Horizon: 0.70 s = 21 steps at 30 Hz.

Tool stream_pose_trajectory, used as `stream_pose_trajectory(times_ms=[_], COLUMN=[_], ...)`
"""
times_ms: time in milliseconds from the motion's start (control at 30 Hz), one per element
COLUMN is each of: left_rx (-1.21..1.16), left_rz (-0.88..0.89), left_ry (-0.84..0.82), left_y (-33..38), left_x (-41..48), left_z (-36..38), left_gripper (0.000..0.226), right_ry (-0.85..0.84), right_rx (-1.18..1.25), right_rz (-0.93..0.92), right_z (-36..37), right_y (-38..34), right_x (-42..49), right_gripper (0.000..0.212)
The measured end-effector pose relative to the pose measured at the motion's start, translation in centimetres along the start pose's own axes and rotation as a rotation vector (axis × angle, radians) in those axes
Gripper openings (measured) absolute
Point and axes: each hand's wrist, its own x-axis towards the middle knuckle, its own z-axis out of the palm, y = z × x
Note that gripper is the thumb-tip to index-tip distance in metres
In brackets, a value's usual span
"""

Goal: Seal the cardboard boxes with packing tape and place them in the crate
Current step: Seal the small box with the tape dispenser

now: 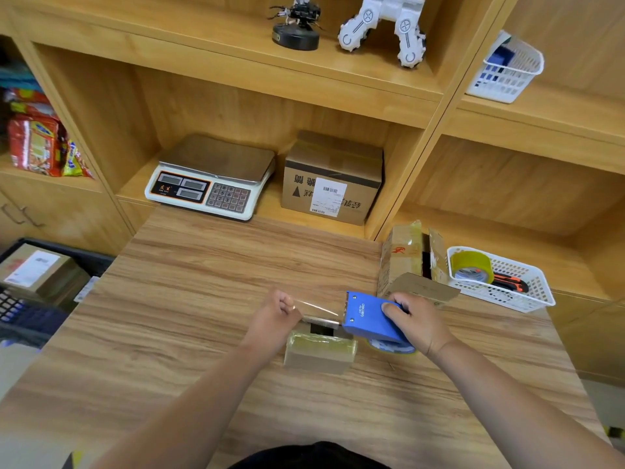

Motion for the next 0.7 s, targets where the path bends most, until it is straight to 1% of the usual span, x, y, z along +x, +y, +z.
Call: stream_pose_trajectory(times_ms=[100,200,333,533,700], left_rx=[-0.016,-0.001,-0.002,-0.083,-0.116], left_rz=[-0.006,-0.021,-0.083,-0.215,-0.251], left_ry=[0.045,0.050,0.063,0.125,0.111], left_y=[-0.5,-1.1,-2.0,-2.8,-3.5], left_x=[0.1,0.2,0.5,1.5,1.7], left_z=[0.3,0.3,0.6,1.0,0.9], left_gripper=[0.018,0.015,0.011,0.023,0.021], right_ry=[0.000,-0.007,-0.051,-0.090,-0.110], right_rx=[-0.037,-0.076,-0.093,-0.124,-0.086], right_rz=[0.022,0.052,0.061,0.066,0.098], right_z=[0.3,0.5,0.9,1.6,1.9], right_y=[-0.5,-1.2,-1.8,-2.6,-3.1], right_x=[0.3,0.8,1.2,1.6,2.1], right_gripper=[0.034,0.034,0.033,0.035,0.038])
